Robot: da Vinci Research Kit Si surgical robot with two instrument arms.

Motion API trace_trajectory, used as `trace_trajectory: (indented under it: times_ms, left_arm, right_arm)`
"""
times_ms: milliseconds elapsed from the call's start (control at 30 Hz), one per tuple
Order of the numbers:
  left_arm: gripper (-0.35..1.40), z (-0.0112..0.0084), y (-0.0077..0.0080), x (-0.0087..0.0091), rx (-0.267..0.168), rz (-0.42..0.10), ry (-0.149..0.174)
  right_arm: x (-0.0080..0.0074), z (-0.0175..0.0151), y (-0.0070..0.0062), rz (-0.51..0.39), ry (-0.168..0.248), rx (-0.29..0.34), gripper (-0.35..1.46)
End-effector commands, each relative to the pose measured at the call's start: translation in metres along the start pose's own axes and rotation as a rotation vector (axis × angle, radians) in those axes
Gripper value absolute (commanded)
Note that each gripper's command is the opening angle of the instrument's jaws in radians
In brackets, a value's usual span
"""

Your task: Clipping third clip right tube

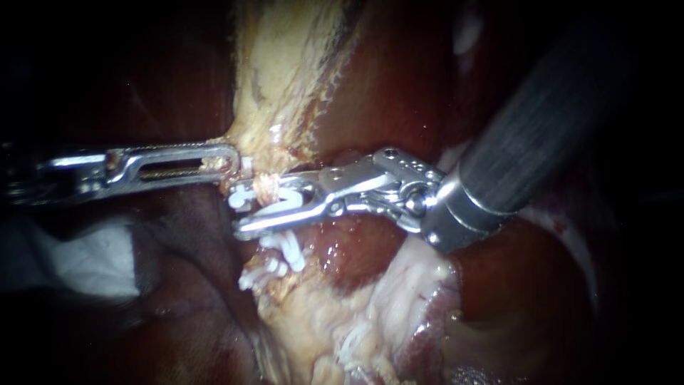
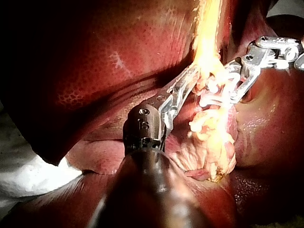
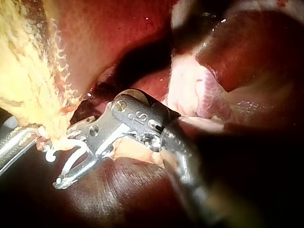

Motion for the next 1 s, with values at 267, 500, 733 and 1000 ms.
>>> trace_trajectory:
  times_ms: [267, 500, 733, 1000]
  left_arm:
    - [-0.35, 0.0, 0.0, 0.0, 0.0, 0.0, 0.0]
    - [-0.35, 0.0, 0.0, 0.0001, 0.0, 0.0, -0.001]
    - [-0.35, 0.0001, -0.0001, 0.0001, -0.002, 0.001, 0.002]
    - [-0.35, 0.0001, -0.0001, 0.0001, -0.003, 0.001, 0.001]
  right_arm:
    - [-0.0002, -0.0007, 0.0, 0.012, -0.039, -0.01, -0.35]
    - [-0.0004, -0.0008, 0.0, 0.028, -0.04, -0.011, -0.35]
    - [-0.0005, -0.0011, 0.0001, 0.028, -0.04, -0.01, -0.35]
    - [-0.0005, -0.0014, 0.0002, 0.028, -0.04, -0.011, -0.35]
